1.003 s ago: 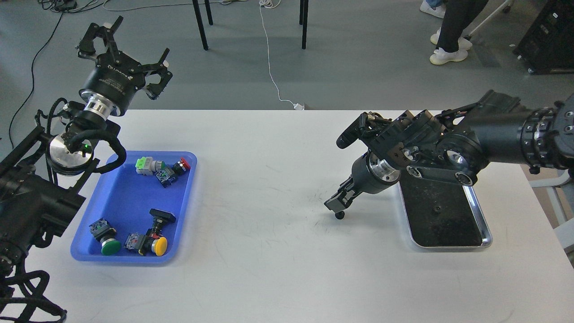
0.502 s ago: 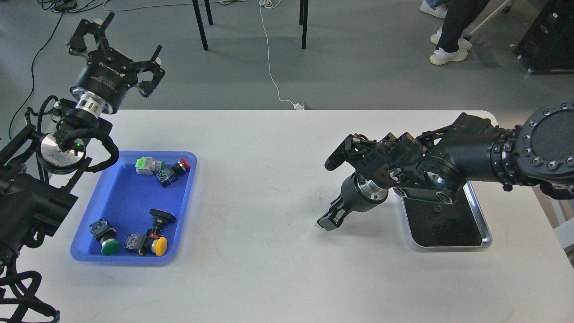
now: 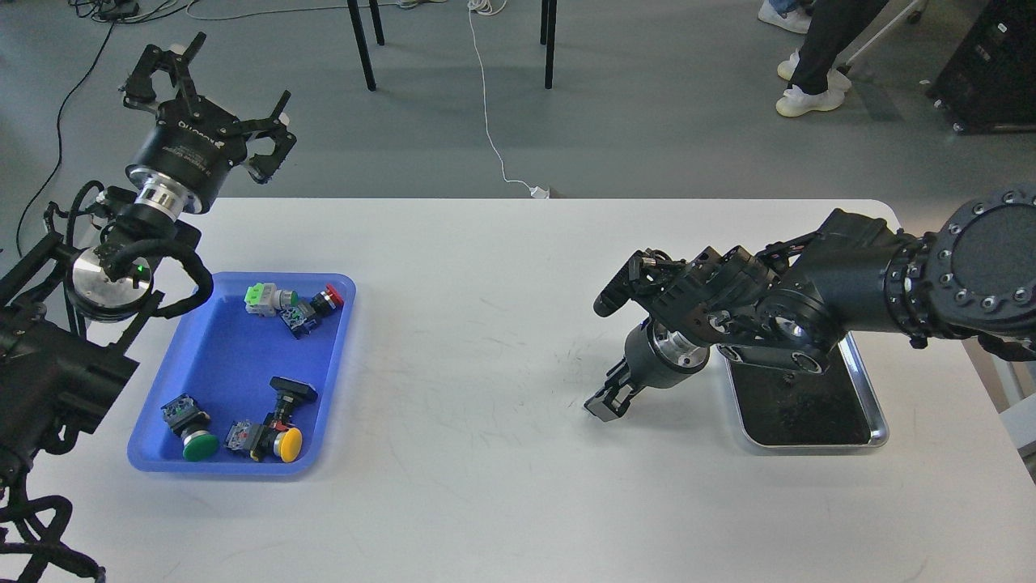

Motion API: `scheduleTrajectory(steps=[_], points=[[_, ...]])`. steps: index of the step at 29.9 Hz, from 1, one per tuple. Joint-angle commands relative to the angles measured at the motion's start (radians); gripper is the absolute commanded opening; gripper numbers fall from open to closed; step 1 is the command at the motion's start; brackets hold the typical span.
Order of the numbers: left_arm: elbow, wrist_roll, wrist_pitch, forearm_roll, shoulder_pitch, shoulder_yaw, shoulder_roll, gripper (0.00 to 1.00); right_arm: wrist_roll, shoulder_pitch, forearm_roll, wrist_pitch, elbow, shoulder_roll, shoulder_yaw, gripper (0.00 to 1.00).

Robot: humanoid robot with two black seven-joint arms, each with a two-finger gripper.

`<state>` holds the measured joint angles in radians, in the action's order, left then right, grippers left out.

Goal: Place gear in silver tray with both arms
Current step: 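Reach the right gripper to the second gear and grasp it, then carry the gear into the silver tray and open the right gripper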

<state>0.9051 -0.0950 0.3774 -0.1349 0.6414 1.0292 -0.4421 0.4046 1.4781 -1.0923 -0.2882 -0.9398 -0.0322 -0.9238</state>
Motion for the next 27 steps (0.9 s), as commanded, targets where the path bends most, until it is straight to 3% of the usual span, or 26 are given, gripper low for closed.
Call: scheduleTrajectory(steps=[1,12,19,27], points=[[0.000,0.000,0.000,0.000,0.000,0.000,-0.014,0.98,0.025,0.010,-0.027,0.000,-0.001,0.000,-0.026,0.38],[0.000,-0.002,0.000,0.000,-0.002,0.002,-0.020,0.98,0.026,0.028,-0.040,0.003,-0.001,0.000,-0.032,0.11],[0.000,-0.002,0.001,0.000,-0.002,0.002,-0.035,0.98,0.028,0.085,-0.035,0.021,0.001,-0.027,-0.027,0.11],[0.003,-0.002,-0.008,0.000,-0.002,0.002,-0.037,0.98,0.028,0.186,-0.096,0.037,-0.077,-0.244,-0.030,0.11]])
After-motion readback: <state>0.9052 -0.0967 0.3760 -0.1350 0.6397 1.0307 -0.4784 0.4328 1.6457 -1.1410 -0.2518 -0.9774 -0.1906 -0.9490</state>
